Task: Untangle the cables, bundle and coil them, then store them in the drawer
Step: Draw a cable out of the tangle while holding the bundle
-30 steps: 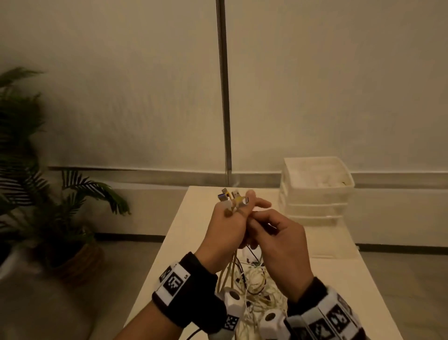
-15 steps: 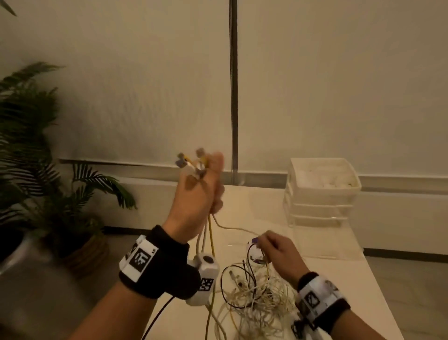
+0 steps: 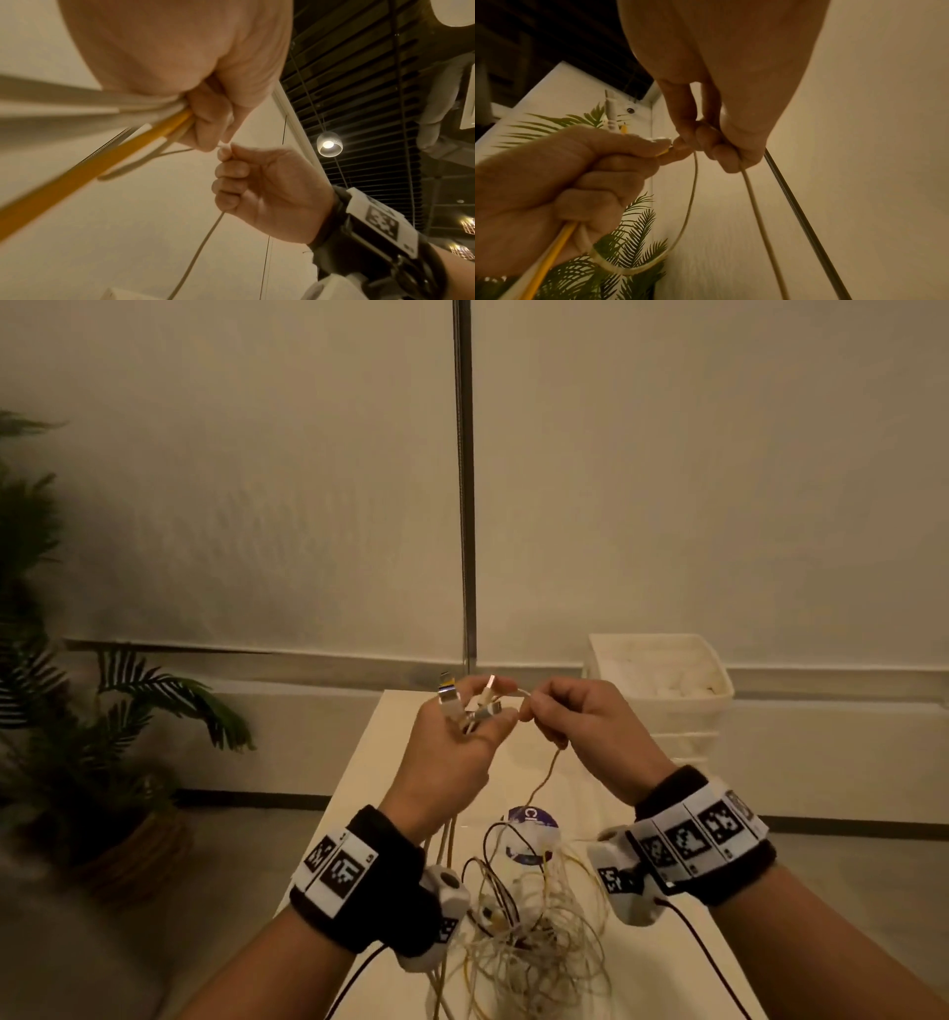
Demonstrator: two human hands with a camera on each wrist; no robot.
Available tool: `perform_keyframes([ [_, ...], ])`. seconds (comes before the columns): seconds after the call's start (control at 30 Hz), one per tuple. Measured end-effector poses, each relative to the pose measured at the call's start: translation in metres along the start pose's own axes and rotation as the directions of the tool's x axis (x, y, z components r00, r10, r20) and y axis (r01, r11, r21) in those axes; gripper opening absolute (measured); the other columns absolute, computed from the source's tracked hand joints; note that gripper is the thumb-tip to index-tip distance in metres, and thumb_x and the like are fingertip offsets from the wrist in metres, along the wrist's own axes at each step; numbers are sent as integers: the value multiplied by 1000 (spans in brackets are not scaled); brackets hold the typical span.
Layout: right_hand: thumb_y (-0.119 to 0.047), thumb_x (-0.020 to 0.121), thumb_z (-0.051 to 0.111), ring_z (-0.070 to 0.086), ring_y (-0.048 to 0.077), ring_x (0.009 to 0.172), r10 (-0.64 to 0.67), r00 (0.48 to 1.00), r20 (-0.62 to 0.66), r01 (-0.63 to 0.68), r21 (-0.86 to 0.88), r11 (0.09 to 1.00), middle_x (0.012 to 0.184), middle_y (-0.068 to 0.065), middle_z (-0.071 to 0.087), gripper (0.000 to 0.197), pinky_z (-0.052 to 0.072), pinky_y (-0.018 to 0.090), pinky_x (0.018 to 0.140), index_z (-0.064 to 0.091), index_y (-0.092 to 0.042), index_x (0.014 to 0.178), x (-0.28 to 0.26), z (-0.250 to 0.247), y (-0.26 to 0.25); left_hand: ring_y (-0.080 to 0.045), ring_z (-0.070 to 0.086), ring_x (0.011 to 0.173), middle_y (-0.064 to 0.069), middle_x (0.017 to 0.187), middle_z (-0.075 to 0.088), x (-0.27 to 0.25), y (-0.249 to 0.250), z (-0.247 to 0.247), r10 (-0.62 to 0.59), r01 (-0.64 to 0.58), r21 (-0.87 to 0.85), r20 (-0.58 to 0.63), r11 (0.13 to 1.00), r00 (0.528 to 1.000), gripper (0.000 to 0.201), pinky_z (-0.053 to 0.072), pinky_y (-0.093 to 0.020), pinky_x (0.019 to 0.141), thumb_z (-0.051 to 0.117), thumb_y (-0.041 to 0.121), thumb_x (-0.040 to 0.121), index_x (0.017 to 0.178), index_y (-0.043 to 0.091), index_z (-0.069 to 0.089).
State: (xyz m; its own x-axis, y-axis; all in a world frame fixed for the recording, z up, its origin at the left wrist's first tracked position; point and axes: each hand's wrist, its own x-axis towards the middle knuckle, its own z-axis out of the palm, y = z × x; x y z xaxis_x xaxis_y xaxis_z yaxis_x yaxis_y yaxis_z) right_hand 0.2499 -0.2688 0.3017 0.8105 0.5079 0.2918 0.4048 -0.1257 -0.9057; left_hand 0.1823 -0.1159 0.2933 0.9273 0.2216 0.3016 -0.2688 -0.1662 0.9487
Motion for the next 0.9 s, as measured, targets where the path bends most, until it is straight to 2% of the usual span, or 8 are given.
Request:
perform_keyframes([
  [0.1, -17, 94, 55, 47, 7, 56, -24, 1000, 4, 24, -102, 995, 56, -9, 52, 24, 40, 27, 61, 69, -15, 75, -2, -5, -12, -15, 30, 45, 1, 57, 41, 9, -3, 2, -9, 9, -58, 0, 998, 1000, 15, 26, -24, 42, 60, 16, 94, 103, 25, 68],
  [0.27, -18, 96, 53, 53, 9, 58, -82, 997, 15, 82, -18, 996, 60, -4, 59, 22, 46, 21, 61, 70, -10, 85, -1, -12, -14, -11, 39, 46, 11, 56, 48, 24, -4, 5, 82, -87, 107, 52, 990, 995, 11, 31, -27, 46, 59, 24, 96, 87, 21, 65],
  [0.5, -16, 101, 41, 58, 20, 63, 116, 971, 207, -145, 134, 980, 66, 8, 60, 28, 48, 33, 70, 61, -7, 83, -26, 27, 66, -9, 39, 46, 10, 58, 49, 46, 41, -23, 162, -204, -112, -303, 973, 939, 11, 33, -26, 43, 56, 24, 97, 90, 17, 61],
  [0.6, -17, 101, 42, 50, 20, 57, 184, 983, 21, -185, 173, 968, 58, 5, 51, 31, 43, 33, 62, 59, -8, 77, -23, 39, 90, -12, 44, 51, 7, 66, 52, 46, 37, -37, 199, -226, -41, -345, 973, 917, 13, 37, -28, 47, 60, 24, 95, 105, 18, 63],
  [0.67, -17, 100, 44, 41, 20, 52, 266, 952, -151, -218, 272, 937, 53, 1, 43, 32, 37, 34, 56, 58, -9, 73, -12, 33, 87, -13, 50, 55, 7, 70, 55, 34, 28, -36, 288, -268, 111, -258, 957, 922, 21, 43, -32, 48, 61, 26, 93, 113, 23, 62],
  [0.73, -18, 99, 47, 34, 17, 52, 222, 950, -218, -177, 209, 962, 53, 0, 39, 32, 31, 32, 54, 59, -11, 70, -3, 23, 72, 2, 52, 52, 12, 69, 57, 22, 26, -26, 321, -306, 195, -54, 932, 945, 12, 43, -14, 50, 61, 13, 94, 104, 16, 67],
  [0.8, -21, 98, 49, 36, 13, 52, 71, 994, -88, -72, -19, 997, 54, -1, 41, 32, 32, 29, 53, 62, -17, 69, -1, 17, 47, 8, 54, 53, 16, 69, 62, 17, 23, -16, 302, -328, 294, 131, 898, 944, 14, 37, -4, 52, 62, 4, 92, 96, 14, 72],
  [0.9, -20, 97, 51, 40, 12, 53, -26, 997, 71, 34, -122, 992, 56, -1, 45, 30, 34, 29, 53, 67, -18, 72, -1, 12, 8, -4, 54, 54, 11, 61, 62, 22, 16, -13, 255, -334, 379, 244, 863, 936, 15, 42, -21, 55, 60, 17, 96, 92, 22, 73],
])
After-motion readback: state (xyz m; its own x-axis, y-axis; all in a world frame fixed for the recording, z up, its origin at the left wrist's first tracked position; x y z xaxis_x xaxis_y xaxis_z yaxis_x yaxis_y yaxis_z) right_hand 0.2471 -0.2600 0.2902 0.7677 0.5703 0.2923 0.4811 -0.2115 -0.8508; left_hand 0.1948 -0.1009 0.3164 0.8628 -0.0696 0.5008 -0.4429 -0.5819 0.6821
